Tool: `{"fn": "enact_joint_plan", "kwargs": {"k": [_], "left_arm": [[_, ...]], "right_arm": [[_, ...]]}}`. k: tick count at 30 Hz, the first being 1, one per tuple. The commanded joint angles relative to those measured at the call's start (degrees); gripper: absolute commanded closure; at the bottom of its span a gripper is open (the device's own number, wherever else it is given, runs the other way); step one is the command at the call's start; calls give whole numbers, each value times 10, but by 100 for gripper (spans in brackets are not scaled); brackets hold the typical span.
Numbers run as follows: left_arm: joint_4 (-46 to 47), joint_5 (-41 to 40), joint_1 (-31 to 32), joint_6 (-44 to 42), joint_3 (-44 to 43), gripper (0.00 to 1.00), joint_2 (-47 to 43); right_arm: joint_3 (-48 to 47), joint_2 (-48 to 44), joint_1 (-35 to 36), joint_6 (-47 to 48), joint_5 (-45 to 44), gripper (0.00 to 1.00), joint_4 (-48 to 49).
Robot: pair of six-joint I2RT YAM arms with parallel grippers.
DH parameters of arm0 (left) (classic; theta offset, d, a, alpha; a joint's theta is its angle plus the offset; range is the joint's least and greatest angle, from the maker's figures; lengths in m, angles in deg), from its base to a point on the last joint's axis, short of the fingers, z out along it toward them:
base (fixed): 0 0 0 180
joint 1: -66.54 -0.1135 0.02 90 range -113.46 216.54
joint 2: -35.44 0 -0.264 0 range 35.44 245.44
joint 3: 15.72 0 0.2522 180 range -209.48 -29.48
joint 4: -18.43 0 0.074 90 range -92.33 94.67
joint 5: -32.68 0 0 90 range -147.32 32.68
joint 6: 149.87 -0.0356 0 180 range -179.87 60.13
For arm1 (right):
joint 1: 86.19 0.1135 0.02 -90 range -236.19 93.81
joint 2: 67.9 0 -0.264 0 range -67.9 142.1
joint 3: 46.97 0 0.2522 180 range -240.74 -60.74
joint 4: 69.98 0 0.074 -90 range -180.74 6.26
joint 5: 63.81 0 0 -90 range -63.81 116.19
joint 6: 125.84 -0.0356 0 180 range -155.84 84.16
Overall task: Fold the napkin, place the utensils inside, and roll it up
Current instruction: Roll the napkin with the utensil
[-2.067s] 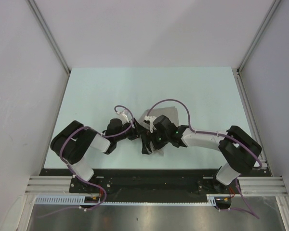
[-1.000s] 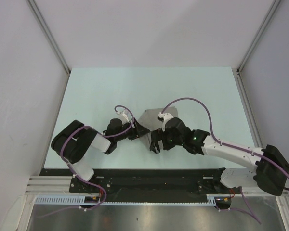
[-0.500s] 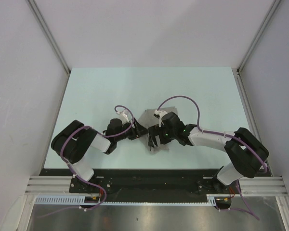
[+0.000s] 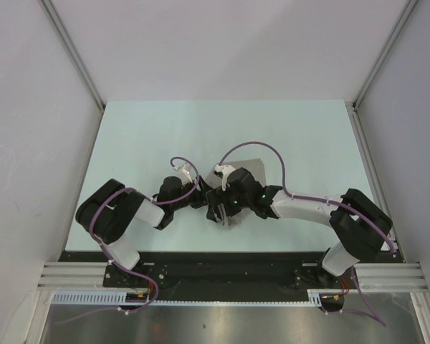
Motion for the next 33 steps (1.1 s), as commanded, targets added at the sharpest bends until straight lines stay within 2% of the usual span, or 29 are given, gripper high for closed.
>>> {"fn": "enact_joint_plan", "kwargs": {"k": [1,6,11,15,17,18,20,21,24,26,33], "left_arm": [[-35,-24,-9,-18,6,33,-5],[-42,-27,-10,-20,6,33,-13],[-48,-26,-12,-22,3,33,-21],[-58,-27,-14,-23,-1,31,-33],[-68,-26,-15,-24,-7,30,-47],[-73,-26,-18,-25,-9,29,-52],[-94,-26,-20,-30,-17,26,-72],[-102,-27,-24,-32,-19,25,-80],[-135,-29,-35,-42,-22,23,-116],[-160,-32,-40,-53,-22,22,-144],[-245,-58,-55,-102,-28,22,-201]], "right_arm": [[-38,28,22,-5,-35,4,-25],[-52,50,49,-10,-79,5,-59],[-57,61,65,-12,-123,15,-82],[-62,70,69,-18,-139,42,-97],[-59,71,70,-20,-138,50,-96],[-56,69,69,-20,-133,61,-93],[-51,66,69,-19,-123,71,-87],[-47,64,68,-18,-106,80,-75],[-22,45,48,-19,-42,95,-34],[-1,40,35,-26,5,100,-4],[34,44,-17,-41,100,100,62]]}}
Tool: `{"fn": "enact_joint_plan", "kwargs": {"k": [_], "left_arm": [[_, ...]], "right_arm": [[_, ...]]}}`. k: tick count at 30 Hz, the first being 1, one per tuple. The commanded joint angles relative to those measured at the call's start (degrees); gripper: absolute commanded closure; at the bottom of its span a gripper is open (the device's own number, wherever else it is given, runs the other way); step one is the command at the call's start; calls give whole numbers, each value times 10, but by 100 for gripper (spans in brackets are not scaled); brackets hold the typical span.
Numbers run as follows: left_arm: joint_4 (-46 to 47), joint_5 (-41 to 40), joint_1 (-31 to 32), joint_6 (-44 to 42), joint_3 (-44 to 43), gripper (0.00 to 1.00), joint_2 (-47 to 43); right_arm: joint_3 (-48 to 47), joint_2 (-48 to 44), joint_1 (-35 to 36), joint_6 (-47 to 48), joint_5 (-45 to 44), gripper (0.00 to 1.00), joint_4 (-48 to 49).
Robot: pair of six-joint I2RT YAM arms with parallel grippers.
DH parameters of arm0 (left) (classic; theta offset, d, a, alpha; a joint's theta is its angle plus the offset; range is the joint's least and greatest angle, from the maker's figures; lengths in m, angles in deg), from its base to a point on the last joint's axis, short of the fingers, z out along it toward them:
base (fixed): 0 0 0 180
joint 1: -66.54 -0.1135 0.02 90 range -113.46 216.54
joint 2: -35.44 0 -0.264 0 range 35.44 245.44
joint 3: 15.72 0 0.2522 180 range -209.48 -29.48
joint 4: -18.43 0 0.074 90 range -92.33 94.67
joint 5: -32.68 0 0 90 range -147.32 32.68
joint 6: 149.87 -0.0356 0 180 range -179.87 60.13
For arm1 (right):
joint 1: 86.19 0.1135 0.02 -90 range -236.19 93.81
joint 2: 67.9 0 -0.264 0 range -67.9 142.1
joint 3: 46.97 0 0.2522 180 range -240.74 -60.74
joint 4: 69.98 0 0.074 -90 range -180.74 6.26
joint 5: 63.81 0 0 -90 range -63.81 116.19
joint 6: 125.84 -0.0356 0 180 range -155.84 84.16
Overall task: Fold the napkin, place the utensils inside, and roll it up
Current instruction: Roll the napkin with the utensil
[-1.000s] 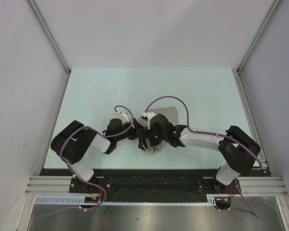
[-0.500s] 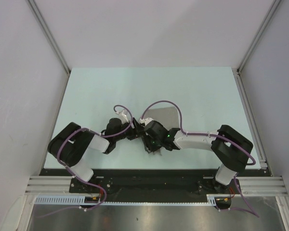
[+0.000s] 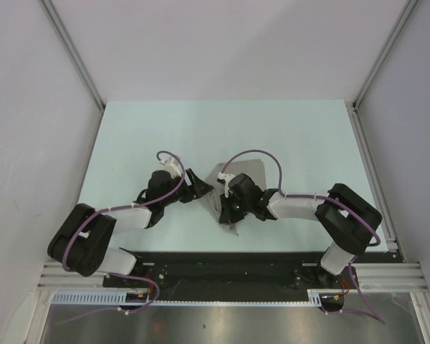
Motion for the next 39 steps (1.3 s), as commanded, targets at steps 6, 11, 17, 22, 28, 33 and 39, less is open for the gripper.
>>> {"fn": "enact_joint_plan", "kwargs": {"k": [6,11,17,22,28,33,39], "left_arm": [[-109,-19,-41,-120,-37,23,-58],[-105,-6,-44,-140,-39,27,-46],[-129,-8,-44,-169,-64,28,-4],[-123,1,-44,-185,-85,30,34],[-125,12,-44,-199,-110,36,76],[-118,13,-44,-205,-127,37,116],[-124,15,-44,-212,-147,40,148]], "right_arm": [[25,16,-82,-34,177,100,92],[29,60,-124,-53,244,100,121],[35,83,-143,-65,264,100,136],[40,102,-154,-75,277,100,154],[39,113,-165,-78,282,100,160],[39,119,-172,-80,291,100,165],[37,119,-181,-80,297,97,162]]}}
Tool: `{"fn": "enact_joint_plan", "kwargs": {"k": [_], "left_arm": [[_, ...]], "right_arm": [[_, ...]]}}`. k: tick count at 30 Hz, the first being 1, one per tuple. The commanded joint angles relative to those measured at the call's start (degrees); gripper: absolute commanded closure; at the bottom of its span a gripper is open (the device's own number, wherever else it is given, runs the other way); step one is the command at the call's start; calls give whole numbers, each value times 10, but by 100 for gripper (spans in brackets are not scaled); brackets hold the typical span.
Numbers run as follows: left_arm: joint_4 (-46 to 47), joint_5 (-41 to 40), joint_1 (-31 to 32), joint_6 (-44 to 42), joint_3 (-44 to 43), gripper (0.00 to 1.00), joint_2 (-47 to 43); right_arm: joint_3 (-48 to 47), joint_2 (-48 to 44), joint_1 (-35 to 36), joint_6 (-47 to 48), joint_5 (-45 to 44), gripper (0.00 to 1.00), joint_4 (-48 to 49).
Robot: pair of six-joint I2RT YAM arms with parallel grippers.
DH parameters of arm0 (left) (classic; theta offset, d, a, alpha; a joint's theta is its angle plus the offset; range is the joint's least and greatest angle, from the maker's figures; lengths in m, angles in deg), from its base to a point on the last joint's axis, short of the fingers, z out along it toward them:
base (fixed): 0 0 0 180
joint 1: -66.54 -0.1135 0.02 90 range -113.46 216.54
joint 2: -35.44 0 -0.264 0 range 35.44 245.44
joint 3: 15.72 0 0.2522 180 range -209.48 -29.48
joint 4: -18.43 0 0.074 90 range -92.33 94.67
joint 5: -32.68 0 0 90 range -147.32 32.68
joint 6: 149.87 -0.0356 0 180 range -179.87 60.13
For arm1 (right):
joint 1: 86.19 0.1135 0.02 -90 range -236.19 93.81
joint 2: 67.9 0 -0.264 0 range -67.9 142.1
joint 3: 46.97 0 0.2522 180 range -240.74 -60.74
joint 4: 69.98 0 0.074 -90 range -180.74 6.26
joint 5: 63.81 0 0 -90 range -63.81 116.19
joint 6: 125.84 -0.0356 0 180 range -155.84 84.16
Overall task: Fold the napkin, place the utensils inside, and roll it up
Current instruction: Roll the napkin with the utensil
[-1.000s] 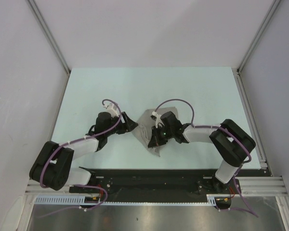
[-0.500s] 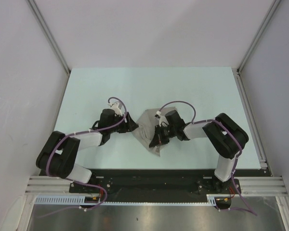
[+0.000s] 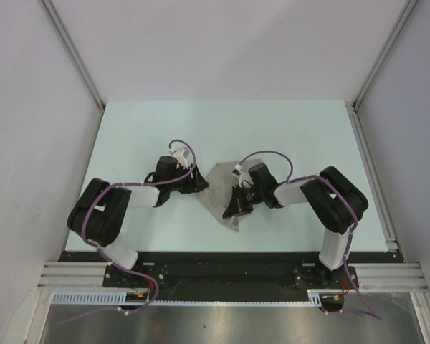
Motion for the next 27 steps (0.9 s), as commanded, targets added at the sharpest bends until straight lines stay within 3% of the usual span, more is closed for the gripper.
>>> {"fn": "enact_joint_plan", "kwargs": {"k": [1,5,9,12,14,19,20,22,25,27], "left_arm": [[2,12,-2,-21,-18,41,20],[20,30,-2,-18,-10,55,35],[31,44,-2,-12,2,83,42],[34,45,-2,-10,12,98,38],[33,46,-2,-3,19,100,34],[13,27,-2,26,33,100,21],[9,22,-2,32,35,100,18],[5,12,-2,39,45,100,10],[4,8,-2,43,47,100,6],[5,10,-2,42,46,100,11]], "right_arm": [[3,12,-12,4,-13,95,9],[-1,7,-17,3,-2,79,4],[-7,-16,-20,5,2,63,-12],[-16,-51,-23,17,-2,38,-46],[-24,-75,-24,35,-18,28,-88],[-23,-184,-22,68,-84,20,-185],[-18,-201,-19,70,-125,14,-209],[6,-253,-2,65,-167,13,-223],[58,-321,38,33,-232,1,-207],[96,-347,62,10,-273,0,-167]]}}
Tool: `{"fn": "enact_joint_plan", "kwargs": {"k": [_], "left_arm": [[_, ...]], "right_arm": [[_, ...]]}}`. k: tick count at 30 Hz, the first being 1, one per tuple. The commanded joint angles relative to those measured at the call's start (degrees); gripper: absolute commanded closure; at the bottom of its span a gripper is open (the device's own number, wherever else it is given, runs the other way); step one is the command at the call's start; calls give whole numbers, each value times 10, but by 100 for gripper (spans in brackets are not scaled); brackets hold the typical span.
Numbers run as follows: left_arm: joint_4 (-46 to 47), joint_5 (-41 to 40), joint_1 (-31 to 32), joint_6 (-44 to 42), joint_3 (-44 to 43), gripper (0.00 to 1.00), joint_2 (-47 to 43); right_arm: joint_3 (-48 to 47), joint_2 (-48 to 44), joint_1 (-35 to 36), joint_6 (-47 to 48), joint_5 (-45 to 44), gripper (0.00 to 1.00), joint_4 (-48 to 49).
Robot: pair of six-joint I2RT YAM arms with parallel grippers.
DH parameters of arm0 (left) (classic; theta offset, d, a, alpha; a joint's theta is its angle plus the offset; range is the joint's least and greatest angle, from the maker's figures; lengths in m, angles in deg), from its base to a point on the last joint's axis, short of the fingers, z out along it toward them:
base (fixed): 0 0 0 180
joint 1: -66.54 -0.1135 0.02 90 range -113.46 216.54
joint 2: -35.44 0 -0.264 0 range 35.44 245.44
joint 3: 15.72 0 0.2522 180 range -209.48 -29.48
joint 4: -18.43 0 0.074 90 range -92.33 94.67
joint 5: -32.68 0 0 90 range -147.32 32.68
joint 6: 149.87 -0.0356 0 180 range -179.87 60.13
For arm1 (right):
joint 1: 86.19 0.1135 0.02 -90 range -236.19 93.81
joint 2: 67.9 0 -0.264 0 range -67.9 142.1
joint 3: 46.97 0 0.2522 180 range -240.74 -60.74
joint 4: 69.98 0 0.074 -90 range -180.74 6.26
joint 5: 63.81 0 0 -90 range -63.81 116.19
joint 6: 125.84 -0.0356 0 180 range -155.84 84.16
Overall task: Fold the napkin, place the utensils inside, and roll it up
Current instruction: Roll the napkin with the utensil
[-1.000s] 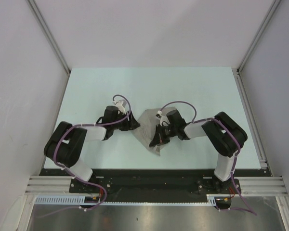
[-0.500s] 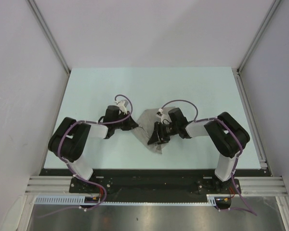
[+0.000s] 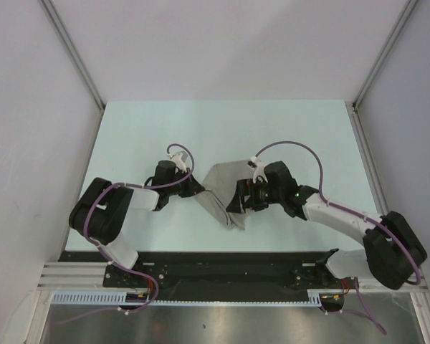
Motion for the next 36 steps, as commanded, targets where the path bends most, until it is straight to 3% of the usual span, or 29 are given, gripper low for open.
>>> {"fn": "enact_joint_plan", "kwargs": {"k": [1,7,18,21,26,32,36], "left_arm": [[-42,-5,-1,7,14,100,-3],[-40,3,-1,7,10,100,4],[-46,8,-1,2,0,100,5],[-48,6,-1,2,0,100,5],[-50,6,-1,1,0,100,8],[-51,6,-1,0,-6,100,12],[-56,4,-1,-2,-9,100,12]], "right_arm": [[64,-66,75,-35,-143,0,23],[62,-58,164,-30,-302,0,58],[7,41,223,-4,-373,1,31],[-1,48,223,-15,-383,9,14],[2,40,210,-33,-377,34,-2],[32,44,159,-44,-303,60,24],[43,65,125,-57,-233,85,52]]}}
